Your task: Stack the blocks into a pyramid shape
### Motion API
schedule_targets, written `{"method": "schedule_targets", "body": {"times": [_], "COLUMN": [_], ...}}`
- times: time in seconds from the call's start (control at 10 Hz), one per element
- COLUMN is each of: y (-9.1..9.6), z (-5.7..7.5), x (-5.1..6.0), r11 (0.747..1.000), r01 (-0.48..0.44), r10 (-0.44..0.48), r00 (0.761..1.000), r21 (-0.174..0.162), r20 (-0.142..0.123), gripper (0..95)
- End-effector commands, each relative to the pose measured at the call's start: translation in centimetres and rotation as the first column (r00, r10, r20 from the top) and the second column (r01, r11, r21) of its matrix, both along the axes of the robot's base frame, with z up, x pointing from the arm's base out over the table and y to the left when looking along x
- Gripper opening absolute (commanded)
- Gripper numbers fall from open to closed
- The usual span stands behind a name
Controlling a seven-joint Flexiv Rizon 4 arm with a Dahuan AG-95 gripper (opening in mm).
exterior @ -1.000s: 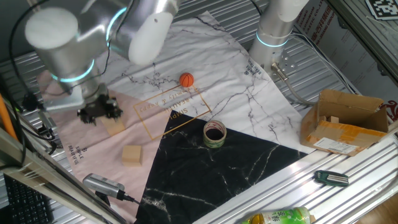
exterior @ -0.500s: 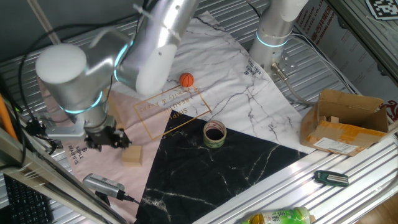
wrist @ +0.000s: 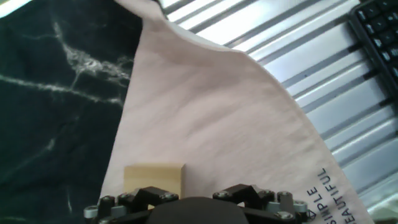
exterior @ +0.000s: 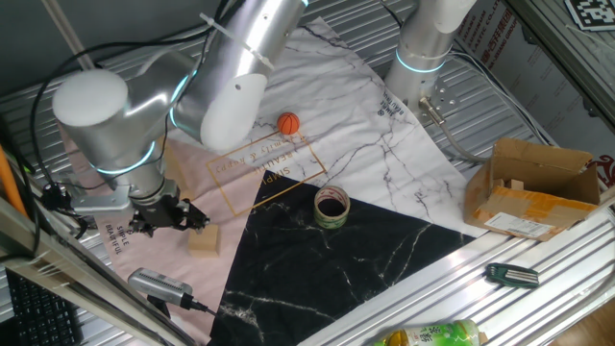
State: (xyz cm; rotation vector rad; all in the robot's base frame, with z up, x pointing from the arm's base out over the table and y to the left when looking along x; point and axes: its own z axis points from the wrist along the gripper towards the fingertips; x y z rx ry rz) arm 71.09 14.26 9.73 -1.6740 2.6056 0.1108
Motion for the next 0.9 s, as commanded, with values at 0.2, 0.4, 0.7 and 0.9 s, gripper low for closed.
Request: {"method": "schedule_targets", "body": {"times": [0.2, 0.4, 0.7, 0.9], "y": [-0.03, -0.11, -0.11, -0.11], "z": [-0.07, -0.12, -0.12, -0.12], "x": [0.16, 0.07, 0.07, 0.07], "r11": [0.999, 0.999, 0.996, 0.997], "r01": [0.01, 0.004, 0.039, 0.03], "r10": [-0.011, -0.004, -0.039, -0.03], "r00": [1.0, 1.0, 0.999, 1.0], "r21": [-0.035, -0.041, -0.077, -0.077], "r20": [-0.013, -0.013, 0.002, 0.004], "gripper": [95.0, 95.0, 76.0, 76.0]}}
